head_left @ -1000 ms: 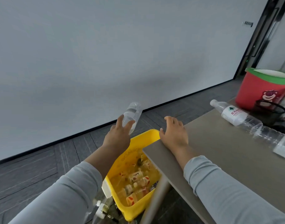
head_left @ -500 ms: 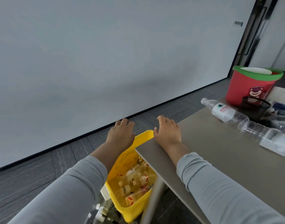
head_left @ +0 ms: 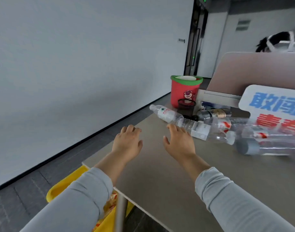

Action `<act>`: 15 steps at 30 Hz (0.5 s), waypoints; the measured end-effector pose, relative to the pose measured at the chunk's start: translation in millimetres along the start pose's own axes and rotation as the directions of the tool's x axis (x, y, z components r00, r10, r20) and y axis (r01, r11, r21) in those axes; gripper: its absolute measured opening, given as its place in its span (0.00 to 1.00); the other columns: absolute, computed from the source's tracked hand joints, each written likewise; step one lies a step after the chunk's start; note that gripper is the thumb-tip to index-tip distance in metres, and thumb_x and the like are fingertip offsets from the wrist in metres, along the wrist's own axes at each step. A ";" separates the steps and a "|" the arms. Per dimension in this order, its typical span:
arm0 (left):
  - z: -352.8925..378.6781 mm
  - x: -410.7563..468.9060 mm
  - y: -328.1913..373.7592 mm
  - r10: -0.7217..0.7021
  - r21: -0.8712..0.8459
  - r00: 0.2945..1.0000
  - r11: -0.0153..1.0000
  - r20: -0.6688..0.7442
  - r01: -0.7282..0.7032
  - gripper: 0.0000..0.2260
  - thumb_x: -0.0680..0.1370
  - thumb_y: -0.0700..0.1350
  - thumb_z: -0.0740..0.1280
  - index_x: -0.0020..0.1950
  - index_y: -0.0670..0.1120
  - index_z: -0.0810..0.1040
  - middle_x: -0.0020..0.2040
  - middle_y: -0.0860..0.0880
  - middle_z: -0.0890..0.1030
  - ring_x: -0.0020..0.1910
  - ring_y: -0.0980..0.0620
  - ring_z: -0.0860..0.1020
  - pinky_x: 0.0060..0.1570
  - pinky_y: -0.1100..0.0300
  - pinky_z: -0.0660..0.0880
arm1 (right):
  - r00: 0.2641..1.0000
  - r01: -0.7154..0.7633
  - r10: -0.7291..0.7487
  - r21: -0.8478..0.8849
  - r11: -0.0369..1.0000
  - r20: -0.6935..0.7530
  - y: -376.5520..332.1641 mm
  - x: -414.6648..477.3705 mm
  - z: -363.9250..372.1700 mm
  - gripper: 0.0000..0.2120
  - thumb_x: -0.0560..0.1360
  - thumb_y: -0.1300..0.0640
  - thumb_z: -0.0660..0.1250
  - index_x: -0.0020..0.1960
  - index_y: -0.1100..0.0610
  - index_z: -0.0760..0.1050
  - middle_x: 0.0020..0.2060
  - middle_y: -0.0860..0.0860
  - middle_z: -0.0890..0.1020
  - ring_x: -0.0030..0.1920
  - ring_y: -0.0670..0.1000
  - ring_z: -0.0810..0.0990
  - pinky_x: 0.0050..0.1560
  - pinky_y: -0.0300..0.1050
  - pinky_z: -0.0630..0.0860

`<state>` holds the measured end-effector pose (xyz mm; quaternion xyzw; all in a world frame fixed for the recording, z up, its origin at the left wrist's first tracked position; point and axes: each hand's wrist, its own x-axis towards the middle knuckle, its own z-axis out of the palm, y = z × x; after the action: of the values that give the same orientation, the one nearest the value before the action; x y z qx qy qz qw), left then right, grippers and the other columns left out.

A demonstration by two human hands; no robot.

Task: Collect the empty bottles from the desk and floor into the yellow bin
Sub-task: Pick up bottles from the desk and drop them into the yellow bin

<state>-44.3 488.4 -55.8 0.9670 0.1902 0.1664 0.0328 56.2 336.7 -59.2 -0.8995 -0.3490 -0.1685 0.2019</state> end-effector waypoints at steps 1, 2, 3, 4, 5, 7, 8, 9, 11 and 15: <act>5.1 5.5 18.9 0.031 -0.022 1.000 0.999 -0.005 -0.031 0.21 0.79 0.50 0.58 0.72 0.48 0.63 0.68 0.48 0.66 0.67 0.47 0.65 0.60 0.53 0.68 | 0.999 -0.030 0.030 -0.014 0.999 -0.017 17.1 -6.9 -7.9 0.20 0.77 0.51 0.59 0.67 0.57 0.65 0.60 0.54 0.77 0.61 0.54 0.74 0.61 0.49 0.69; 10.7 11.3 38.5 0.062 -0.046 0.998 0.997 -0.011 -0.062 0.21 0.79 0.51 0.59 0.71 0.48 0.63 0.68 0.48 0.66 0.67 0.47 0.64 0.61 0.53 0.68 | 0.998 -0.063 0.062 -0.027 0.998 -0.030 34.6 -14.2 -15.5 0.20 0.77 0.51 0.59 0.67 0.57 0.66 0.59 0.54 0.77 0.60 0.54 0.74 0.60 0.49 0.70; 16.9 16.7 58.2 0.092 -0.069 0.996 0.993 -0.016 -0.093 0.21 0.79 0.51 0.59 0.71 0.48 0.64 0.68 0.48 0.66 0.67 0.47 0.65 0.61 0.53 0.68 | 0.994 -0.099 0.097 -0.038 0.994 -0.041 52.0 -21.8 -22.8 0.19 0.77 0.51 0.59 0.66 0.57 0.66 0.59 0.54 0.78 0.60 0.54 0.75 0.59 0.48 0.70; 23.5 21.5 78.0 0.121 -0.087 0.993 0.989 -0.018 -0.122 0.21 0.79 0.51 0.60 0.71 0.48 0.64 0.68 0.48 0.66 0.67 0.47 0.65 0.61 0.53 0.68 | 0.990 -0.137 0.134 -0.047 0.989 -0.053 69.6 -29.8 -30.1 0.19 0.77 0.51 0.60 0.65 0.57 0.67 0.58 0.54 0.78 0.59 0.54 0.75 0.59 0.49 0.71; 30.0 25.5 97.6 0.149 -0.103 0.989 0.983 -0.021 -0.150 0.21 0.78 0.51 0.60 0.70 0.48 0.64 0.68 0.48 0.66 0.67 0.46 0.65 0.61 0.53 0.68 | 0.983 -0.176 0.172 -0.057 0.983 -0.065 86.9 -37.8 -37.2 0.18 0.77 0.52 0.60 0.65 0.56 0.67 0.58 0.54 0.78 0.59 0.54 0.75 0.58 0.49 0.72; 41.7 31.2 134.9 0.204 -0.122 0.978 0.971 -0.031 -0.206 0.21 0.78 0.51 0.61 0.70 0.47 0.64 0.68 0.48 0.65 0.67 0.46 0.64 0.62 0.53 0.67 | 0.965 -0.251 0.244 -0.079 0.965 -0.091 119.5 -52.3 -50.2 0.17 0.77 0.52 0.60 0.63 0.57 0.68 0.58 0.55 0.78 0.58 0.56 0.76 0.57 0.50 0.73; 47.8 33.6 151.3 0.232 -0.126 0.972 0.964 -0.037 -0.234 0.22 0.78 0.51 0.61 0.70 0.47 0.64 0.69 0.48 0.64 0.67 0.46 0.63 0.62 0.53 0.66 | 0.956 -0.285 0.276 -0.088 0.955 -0.102 134.0 -58.3 -56.3 0.16 0.77 0.52 0.60 0.63 0.57 0.68 0.58 0.55 0.78 0.58 0.56 0.76 0.57 0.50 0.73; 52.9 36.2 166.5 0.259 -0.128 0.965 0.956 -0.043 -0.262 0.22 0.77 0.50 0.62 0.70 0.47 0.63 0.69 0.47 0.62 0.68 0.46 0.62 0.63 0.53 0.65 | 0.946 -0.315 0.304 -0.099 0.944 -0.113 147.5 -63.6 -62.1 0.17 0.77 0.52 0.60 0.64 0.56 0.68 0.58 0.55 0.78 0.59 0.56 0.75 0.58 0.50 0.73; 61.6 44.0 189.4 0.320 -0.102 0.945 0.940 -0.071 -0.326 0.25 0.77 0.50 0.63 0.72 0.48 0.62 0.72 0.47 0.59 0.70 0.45 0.59 0.67 0.52 0.62 | 0.929 -0.361 0.346 -0.123 0.924 -0.131 171.1 -71.5 -71.4 0.17 0.78 0.52 0.60 0.65 0.55 0.67 0.61 0.54 0.76 0.62 0.56 0.74 0.61 0.51 0.71; 70.0 68.6 212.8 0.440 -0.036 0.878 0.890 -0.185 -0.454 0.32 0.72 0.47 0.71 0.73 0.46 0.62 0.74 0.43 0.59 0.74 0.41 0.55 0.72 0.46 0.54 | 0.894 -0.440 0.419 -0.125 0.889 -0.160 205.7 -80.6 -85.3 0.21 0.77 0.52 0.61 0.69 0.53 0.64 0.66 0.53 0.73 0.66 0.56 0.71 0.65 0.51 0.69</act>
<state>114.9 317.4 -73.6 0.9647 -0.0428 0.2596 0.0147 129.2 111.7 -72.0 -0.9547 -0.1128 -0.2044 0.1842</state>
